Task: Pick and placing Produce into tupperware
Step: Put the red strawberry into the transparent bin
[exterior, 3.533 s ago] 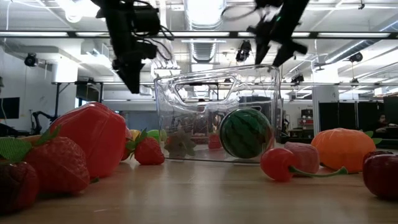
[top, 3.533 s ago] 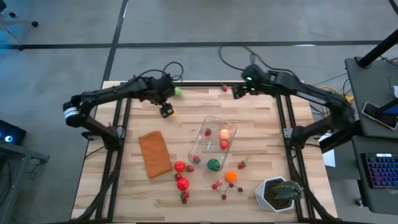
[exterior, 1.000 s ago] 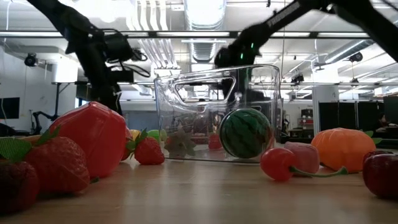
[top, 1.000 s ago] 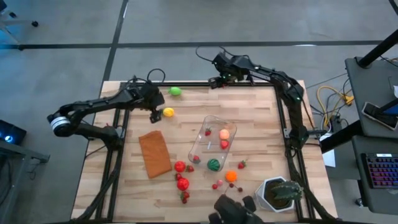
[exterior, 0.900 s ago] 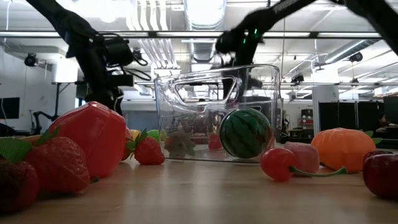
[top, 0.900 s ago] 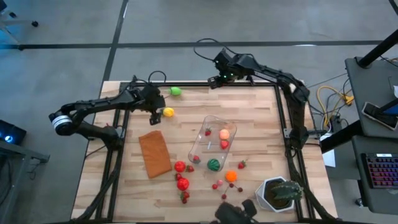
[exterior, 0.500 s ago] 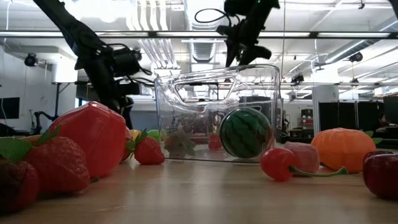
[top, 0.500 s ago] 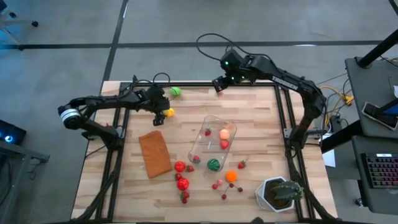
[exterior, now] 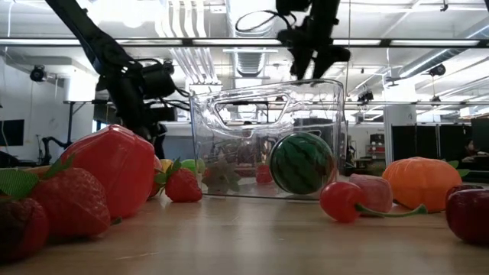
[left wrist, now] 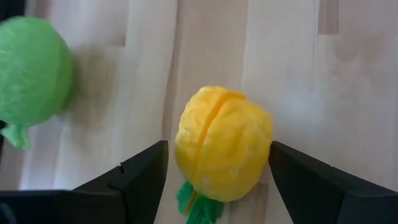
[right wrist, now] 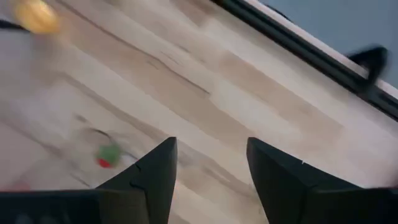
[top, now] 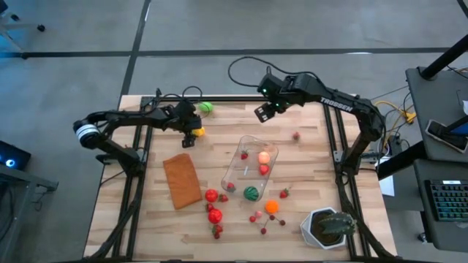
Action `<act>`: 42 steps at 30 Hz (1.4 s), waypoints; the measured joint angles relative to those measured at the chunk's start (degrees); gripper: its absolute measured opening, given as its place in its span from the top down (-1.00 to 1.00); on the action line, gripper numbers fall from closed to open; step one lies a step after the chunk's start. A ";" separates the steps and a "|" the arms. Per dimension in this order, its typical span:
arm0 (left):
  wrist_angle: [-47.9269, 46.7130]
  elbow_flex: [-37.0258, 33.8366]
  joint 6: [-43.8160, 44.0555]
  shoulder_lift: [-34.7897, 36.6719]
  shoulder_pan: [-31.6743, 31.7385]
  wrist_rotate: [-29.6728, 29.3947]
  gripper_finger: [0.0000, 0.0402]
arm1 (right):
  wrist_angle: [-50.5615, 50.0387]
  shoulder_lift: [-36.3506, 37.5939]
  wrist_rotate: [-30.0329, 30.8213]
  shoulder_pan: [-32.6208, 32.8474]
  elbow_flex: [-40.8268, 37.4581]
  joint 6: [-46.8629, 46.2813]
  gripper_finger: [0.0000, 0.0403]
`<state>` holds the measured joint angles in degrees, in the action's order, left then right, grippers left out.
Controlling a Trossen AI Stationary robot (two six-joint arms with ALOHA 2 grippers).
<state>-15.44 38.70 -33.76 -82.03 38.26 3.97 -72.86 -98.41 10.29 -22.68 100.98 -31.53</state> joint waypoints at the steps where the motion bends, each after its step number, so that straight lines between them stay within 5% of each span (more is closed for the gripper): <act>1: 0.00 0.00 0.01 0.35 0.00 0.00 -0.30 | -1.71 0.04 0.10 -0.30 -0.61 -0.01 0.05; 6: 0.19 0.00 0.22 0.78 -0.02 0.02 -0.30 | -8.06 1.44 -0.08 -3.06 -9.07 -1.14 -0.04; 12: 0.24 0.00 0.33 0.81 -0.02 0.00 -0.30 | -6.99 6.19 -2.53 -9.04 -25.43 -13.96 -0.05; 23: 1.79 0.00 0.42 0.95 -0.04 0.11 -0.30 | 6.99 15.81 -2.63 -18.71 -48.06 -27.96 -0.05; 32: 1.73 -0.02 0.42 0.95 -0.04 0.13 -0.30 | 13.41 15.75 7.18 -24.10 -52.32 -28.73 -0.05; 42: 1.68 -0.02 0.42 0.95 -0.04 0.15 -0.30 | 16.29 9.57 7.48 -30.74 -53.32 -23.93 -0.05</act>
<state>-13.76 38.68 -33.34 -81.08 38.22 4.12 -56.57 -88.84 17.78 -53.42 47.66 -55.46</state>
